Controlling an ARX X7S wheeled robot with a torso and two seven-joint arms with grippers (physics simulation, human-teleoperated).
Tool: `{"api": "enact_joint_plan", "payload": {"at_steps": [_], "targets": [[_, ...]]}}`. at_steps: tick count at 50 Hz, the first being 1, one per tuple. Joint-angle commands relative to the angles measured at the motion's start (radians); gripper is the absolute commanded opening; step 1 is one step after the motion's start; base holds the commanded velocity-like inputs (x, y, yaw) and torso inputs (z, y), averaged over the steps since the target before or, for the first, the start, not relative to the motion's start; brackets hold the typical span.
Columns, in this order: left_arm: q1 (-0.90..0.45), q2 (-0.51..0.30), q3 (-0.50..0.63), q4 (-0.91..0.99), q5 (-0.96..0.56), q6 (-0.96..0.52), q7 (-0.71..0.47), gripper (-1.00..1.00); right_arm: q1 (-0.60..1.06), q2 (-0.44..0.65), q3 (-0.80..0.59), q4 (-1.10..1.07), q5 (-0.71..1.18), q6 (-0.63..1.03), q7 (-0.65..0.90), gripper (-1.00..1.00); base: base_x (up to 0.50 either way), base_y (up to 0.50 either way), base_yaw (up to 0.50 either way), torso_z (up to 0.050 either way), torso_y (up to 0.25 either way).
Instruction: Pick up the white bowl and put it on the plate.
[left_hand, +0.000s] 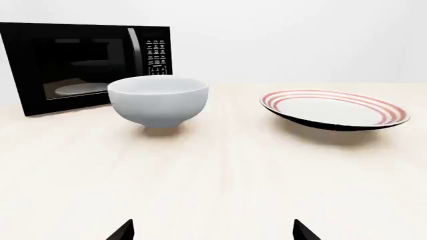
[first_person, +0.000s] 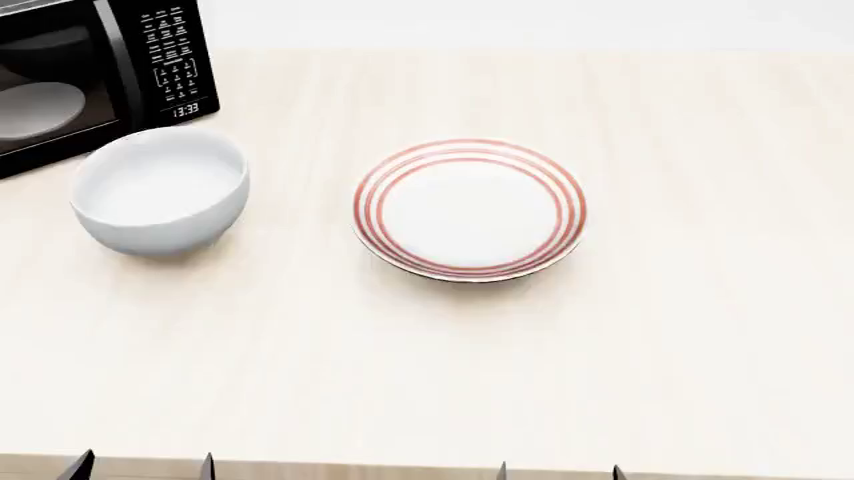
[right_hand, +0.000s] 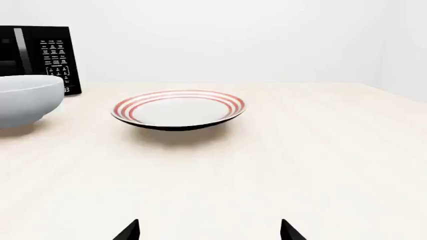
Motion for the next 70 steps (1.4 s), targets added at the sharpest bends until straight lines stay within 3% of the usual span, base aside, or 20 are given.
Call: {"api": "enact_joint_plan", "payload": {"at_steps": [1,17,18,20,21,22,23,24,26,28,31,33,37,49,70], "targets": [[0.001,-0.016,0.018,0.002,-0.015,0.000,-0.018,1.00,-0.002,0.015,-0.021,-0.005,0.017,0.002,0.019,1.00,0.00,0.00,0.00,0.000,0.000],[0.007,-0.058,0.071,0.007,-0.027,0.011,-0.063,1.00,-0.004,0.054,-0.066,-0.009,0.053,0.003,0.059,1.00,0.00,0.00,0.00,0.000,0.000],[0.009,-0.013,0.016,0.000,0.010,0.013,-0.014,1.00,0.000,0.010,-0.015,0.000,0.011,0.008,0.007,1.00,0.00,0.00,0.00,0.000,0.000],[0.055,-0.015,-0.005,-0.016,-0.047,0.061,-0.016,1.00,0.000,0.015,-0.019,-0.005,0.030,0.027,0.013,1.00,0.00,0.00,0.00,0.000,0.000],[0.075,-0.022,-0.004,-0.087,-0.069,0.154,0.003,1.00,0.002,0.020,-0.025,0.003,0.034,0.016,0.016,1.00,0.00,0.00,0.00,0.000,0.000],[0.060,-0.045,0.035,-0.070,0.024,0.050,-0.023,1.00,0.006,0.024,-0.031,0.011,0.038,0.017,0.019,1.00,0.00,0.00,0.00,0.000,0.000],[0.008,-0.055,0.051,-0.098,0.028,0.182,-0.010,1.00,0.021,0.029,-0.048,0.020,0.030,0.027,0.018,1.00,0.00,0.00,0.00,0.000,0.000],[-0.024,-0.055,0.058,-0.126,0.099,0.149,-0.063,1.00,0.025,0.032,-0.054,0.022,0.030,0.034,0.021,1.00,0.00,0.00,0.00,0.000,0.000],[-0.044,-0.037,0.028,-0.119,-0.038,0.092,-0.012,1.00,0.011,0.038,-0.066,0.001,0.034,0.046,0.024,1.00,0.00,0.00,0.00,0.000,0.000],[-0.029,-0.049,0.031,-0.133,0.021,0.141,-0.068,1.00,-0.011,0.048,-0.073,-0.026,0.035,0.048,0.027,1.00,0.00,0.00,0.00,0.000,0.000],[-0.017,-0.050,-0.003,-0.061,-0.052,0.097,-0.069,1.00,-0.019,0.058,-0.083,-0.086,0.025,0.056,0.040,1.00,0.00,0.00,0.00,0.000,0.000],[-0.005,-0.067,0.020,-0.023,0.059,0.145,-0.128,1.00,-0.035,0.067,-0.108,-0.155,-0.025,0.056,0.062,1.00,0.00,0.00,0.00,0.000,0.000],[0.005,-0.081,0.022,0.113,0.070,0.101,-0.133,1.00,-0.053,0.095,-0.170,-0.269,-0.172,0.084,0.102,1.00,0.00,0.00,0.00,0.000,0.000],[0.041,-0.095,0.011,0.475,0.018,-0.079,-0.139,1.00,-0.096,0.094,-0.166,-0.589,-0.197,0.172,0.129,1.00,0.00,0.00,0.00,0.000,0.000],[0.040,-0.122,0.023,0.523,-0.018,-0.111,-0.164,1.00,-0.103,0.118,-0.164,-0.604,-0.152,0.131,0.176,1.00,0.08,0.00,0.00,0.000,0.000]]}}
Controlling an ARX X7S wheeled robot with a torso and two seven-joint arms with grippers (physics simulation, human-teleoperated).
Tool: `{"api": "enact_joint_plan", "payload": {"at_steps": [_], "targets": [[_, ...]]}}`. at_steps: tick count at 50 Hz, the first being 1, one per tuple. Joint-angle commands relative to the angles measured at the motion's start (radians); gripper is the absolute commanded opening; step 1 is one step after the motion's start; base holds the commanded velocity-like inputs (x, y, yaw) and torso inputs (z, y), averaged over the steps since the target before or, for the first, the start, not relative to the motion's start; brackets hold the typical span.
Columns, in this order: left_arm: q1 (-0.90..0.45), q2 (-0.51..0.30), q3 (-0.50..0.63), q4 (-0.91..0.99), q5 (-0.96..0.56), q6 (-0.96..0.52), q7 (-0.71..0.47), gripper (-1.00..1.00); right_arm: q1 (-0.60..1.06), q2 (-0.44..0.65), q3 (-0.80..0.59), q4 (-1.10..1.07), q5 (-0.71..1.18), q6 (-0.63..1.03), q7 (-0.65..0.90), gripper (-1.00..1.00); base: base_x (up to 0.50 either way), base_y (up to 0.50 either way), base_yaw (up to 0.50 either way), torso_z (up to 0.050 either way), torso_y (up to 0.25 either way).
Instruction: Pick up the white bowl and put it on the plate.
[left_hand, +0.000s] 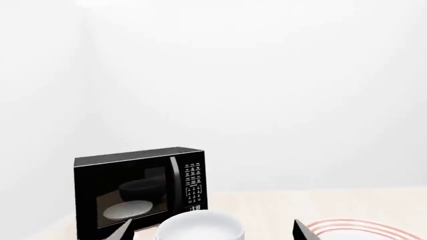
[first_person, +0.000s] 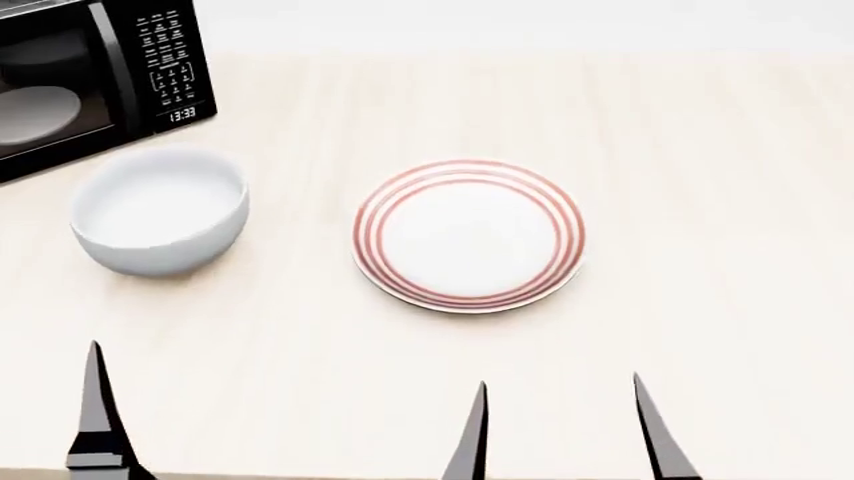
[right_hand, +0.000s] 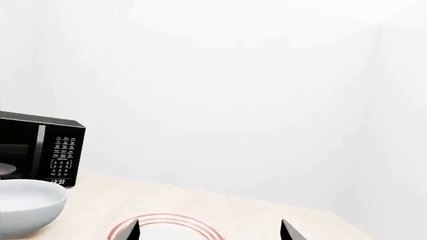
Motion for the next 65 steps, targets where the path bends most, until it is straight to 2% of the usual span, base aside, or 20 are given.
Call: {"api": "enact_joint_plan", "payload": {"at_steps": [1,45,48,57,61,65], "targets": [[-0.003,0.008,-0.024,0.036,-0.014,-0.026,0.008,1.00,-0.003,-0.006,0.020,-0.019,-0.001,-0.009,0.001,1.00,0.50,0.00,0.00,0.000,0.000],[-0.003,-0.036,0.017,0.000,0.004,-0.003,-0.054,1.00,0.010,0.039,-0.022,0.016,0.021,-0.001,0.044,1.00,0.50,0.00,0.00,0.000,0.000],[-0.002,-0.040,0.020,0.006,0.009,-0.014,-0.057,1.00,0.007,0.045,-0.031,0.021,0.011,-0.011,0.048,1.00,0.00,0.00,0.00,0.000,0.000],[0.002,-0.057,0.009,0.120,0.020,-0.158,-0.069,1.00,0.008,0.052,-0.037,0.025,0.016,-0.013,0.054,1.00,0.00,0.00,0.00,0.000,0.000],[-0.027,-0.110,0.008,0.239,0.039,-0.288,-0.036,1.00,0.009,0.056,-0.037,0.027,0.023,-0.015,0.056,1.00,0.00,0.00,0.00,0.000,0.000],[-0.111,-0.164,-0.039,0.388,0.023,-0.462,0.004,1.00,0.009,0.058,-0.046,0.027,0.023,-0.016,0.056,1.00,0.00,0.00,0.00,0.000,0.000]]}}
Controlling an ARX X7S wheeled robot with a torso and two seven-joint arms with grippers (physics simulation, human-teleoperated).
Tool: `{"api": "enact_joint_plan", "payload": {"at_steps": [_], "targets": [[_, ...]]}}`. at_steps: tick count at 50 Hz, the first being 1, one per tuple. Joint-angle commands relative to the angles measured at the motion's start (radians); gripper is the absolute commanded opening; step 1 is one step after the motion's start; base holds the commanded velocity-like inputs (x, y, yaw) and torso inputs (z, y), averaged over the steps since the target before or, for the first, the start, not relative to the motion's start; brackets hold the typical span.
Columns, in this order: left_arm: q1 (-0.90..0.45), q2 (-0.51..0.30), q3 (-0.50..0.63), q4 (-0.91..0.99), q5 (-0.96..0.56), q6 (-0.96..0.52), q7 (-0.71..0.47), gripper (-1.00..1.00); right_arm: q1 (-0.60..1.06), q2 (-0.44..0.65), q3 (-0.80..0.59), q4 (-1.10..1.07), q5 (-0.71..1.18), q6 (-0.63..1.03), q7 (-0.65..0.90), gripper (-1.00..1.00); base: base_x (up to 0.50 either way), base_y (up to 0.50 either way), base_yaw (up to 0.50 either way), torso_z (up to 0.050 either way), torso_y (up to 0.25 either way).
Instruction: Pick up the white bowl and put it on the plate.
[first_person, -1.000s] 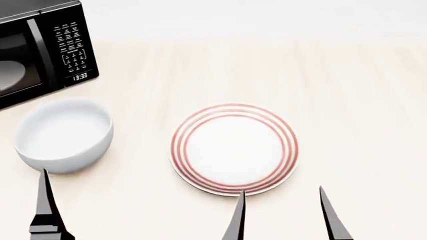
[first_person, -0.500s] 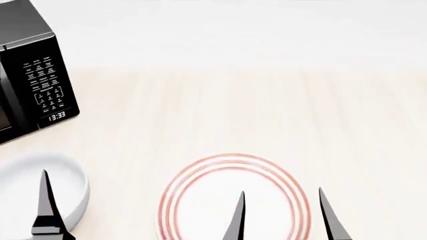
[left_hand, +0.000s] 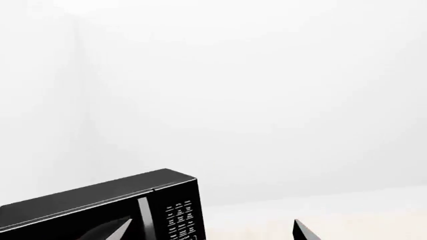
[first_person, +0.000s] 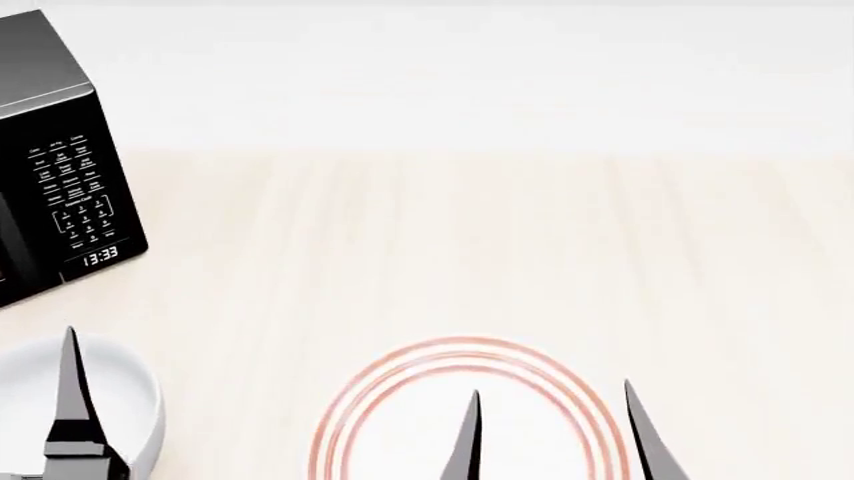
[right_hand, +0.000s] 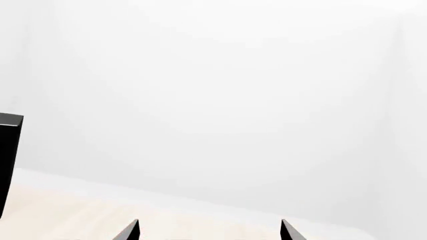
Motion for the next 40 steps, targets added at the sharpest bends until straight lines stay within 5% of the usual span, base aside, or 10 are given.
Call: {"api": "enact_joint_plan", "payload": {"at_steps": [1,8,13,22,40], "targets": [[-0.106,-0.074,-0.072,0.254,0.016,-0.301,0.076,1.00,0.002,-0.011,0.010,0.004,-0.017,-0.001,-0.017,1.00,0.00,0.00,0.00,0.000,0.000],[-0.283,-0.117,-0.125,0.407,-0.077,-0.606,0.162,1.00,0.006,-0.008,0.002,-0.014,-0.018,0.014,-0.016,1.00,0.00,0.00,0.00,0.000,0.000],[-0.388,-0.204,-0.166,0.409,-0.240,-0.772,0.112,1.00,0.006,-0.004,0.000,-0.012,-0.012,0.011,-0.014,1.00,0.00,0.00,0.00,0.000,0.000],[-0.646,-0.193,-0.341,0.319,-0.438,-1.194,0.156,1.00,0.004,0.001,-0.008,-0.014,-0.009,0.011,-0.010,1.00,0.00,0.00,0.00,0.000,0.000],[-0.672,-0.252,-0.297,-0.018,-0.413,-1.166,0.181,1.00,0.010,0.011,-0.014,-0.004,-0.002,0.012,0.004,1.00,0.00,0.00,0.00,0.000,0.000]]}}
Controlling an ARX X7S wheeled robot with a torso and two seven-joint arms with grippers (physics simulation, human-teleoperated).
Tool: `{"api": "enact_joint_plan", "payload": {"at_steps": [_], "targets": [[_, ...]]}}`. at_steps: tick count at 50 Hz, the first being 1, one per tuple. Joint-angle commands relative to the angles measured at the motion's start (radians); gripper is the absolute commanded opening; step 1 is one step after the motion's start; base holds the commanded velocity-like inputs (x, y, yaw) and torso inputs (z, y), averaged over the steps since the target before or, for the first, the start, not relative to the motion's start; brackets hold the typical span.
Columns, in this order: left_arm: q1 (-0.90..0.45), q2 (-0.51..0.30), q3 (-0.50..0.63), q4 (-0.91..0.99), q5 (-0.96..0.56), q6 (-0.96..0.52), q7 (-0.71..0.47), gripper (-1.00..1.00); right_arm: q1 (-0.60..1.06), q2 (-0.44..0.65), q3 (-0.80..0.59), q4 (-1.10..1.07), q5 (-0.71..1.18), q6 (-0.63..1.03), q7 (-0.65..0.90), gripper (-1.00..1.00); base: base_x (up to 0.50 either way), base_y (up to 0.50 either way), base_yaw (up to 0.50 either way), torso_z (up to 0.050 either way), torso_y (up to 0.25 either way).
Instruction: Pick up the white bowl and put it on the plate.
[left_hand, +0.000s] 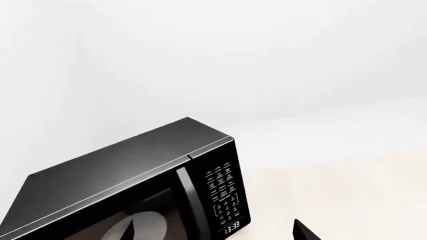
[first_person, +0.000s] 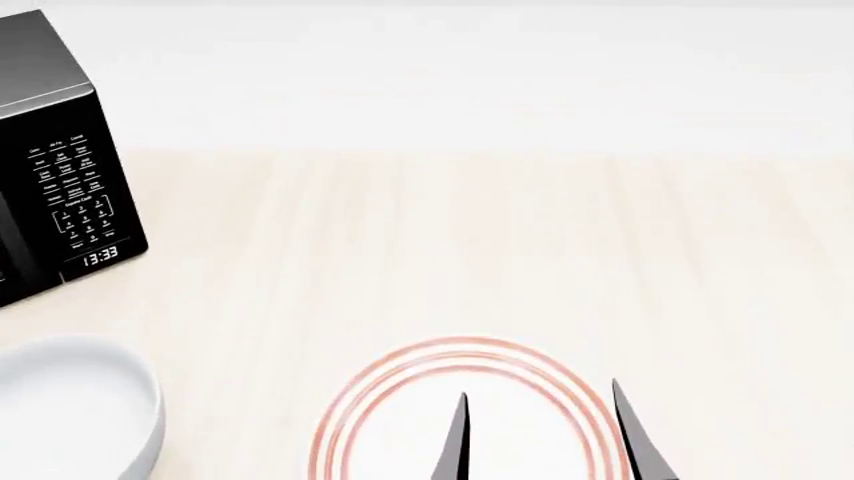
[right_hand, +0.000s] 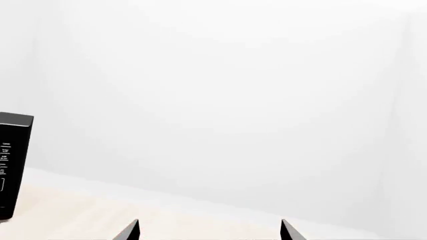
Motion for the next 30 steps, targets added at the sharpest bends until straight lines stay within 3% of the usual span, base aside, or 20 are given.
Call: {"api": "enact_joint_plan", "payload": {"at_steps": [1,30], "targets": [[-0.053,-0.002,-0.040,-0.160,-0.012,-0.056,0.037,1.00,0.003,-0.014,0.018,0.006,-0.020,0.000,-0.013,1.00,0.00,0.00,0.00,0.000,0.000],[0.083,0.031,-0.010,-0.331,0.016,0.093,0.048,1.00,0.007,0.000,0.001,0.018,-0.016,0.002,0.006,1.00,0.00,0.00,0.00,0.000,0.000]]}}
